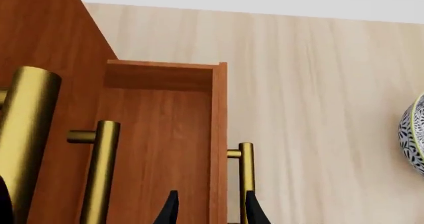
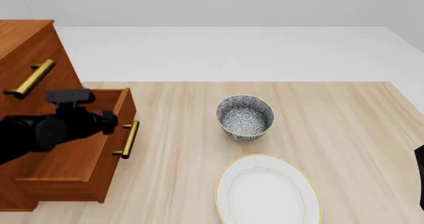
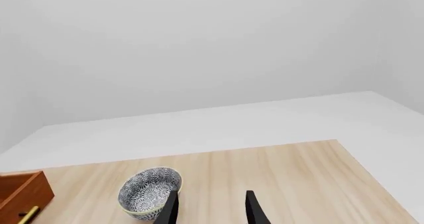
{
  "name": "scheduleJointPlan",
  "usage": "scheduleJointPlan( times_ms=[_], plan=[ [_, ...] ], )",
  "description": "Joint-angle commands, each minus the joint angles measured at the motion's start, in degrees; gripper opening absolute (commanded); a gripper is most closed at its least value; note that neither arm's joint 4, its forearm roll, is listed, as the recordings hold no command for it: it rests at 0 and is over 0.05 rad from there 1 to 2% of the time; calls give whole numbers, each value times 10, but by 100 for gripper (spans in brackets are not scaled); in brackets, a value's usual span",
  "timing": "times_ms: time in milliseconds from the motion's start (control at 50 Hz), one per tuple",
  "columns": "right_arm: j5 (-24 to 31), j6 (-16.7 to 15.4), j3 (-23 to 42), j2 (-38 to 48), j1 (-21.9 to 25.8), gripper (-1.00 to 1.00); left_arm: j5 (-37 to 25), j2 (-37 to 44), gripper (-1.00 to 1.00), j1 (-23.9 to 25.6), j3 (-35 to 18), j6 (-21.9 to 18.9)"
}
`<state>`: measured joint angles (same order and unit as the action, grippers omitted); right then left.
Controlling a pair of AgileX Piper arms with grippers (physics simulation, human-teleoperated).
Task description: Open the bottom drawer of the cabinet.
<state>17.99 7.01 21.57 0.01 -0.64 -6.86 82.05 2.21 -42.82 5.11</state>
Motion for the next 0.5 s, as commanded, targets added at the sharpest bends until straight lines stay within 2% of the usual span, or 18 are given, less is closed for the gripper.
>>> scheduleJointPlan(
  times_ms=[20, 500],
  plan=[
    [-1, 1, 0, 0, -1, 100, 20, 20, 100, 4, 14, 2],
    [-5, 2, -2, 0, -1, 100, 63, 64, 100, 21, 47, 15]
  ],
)
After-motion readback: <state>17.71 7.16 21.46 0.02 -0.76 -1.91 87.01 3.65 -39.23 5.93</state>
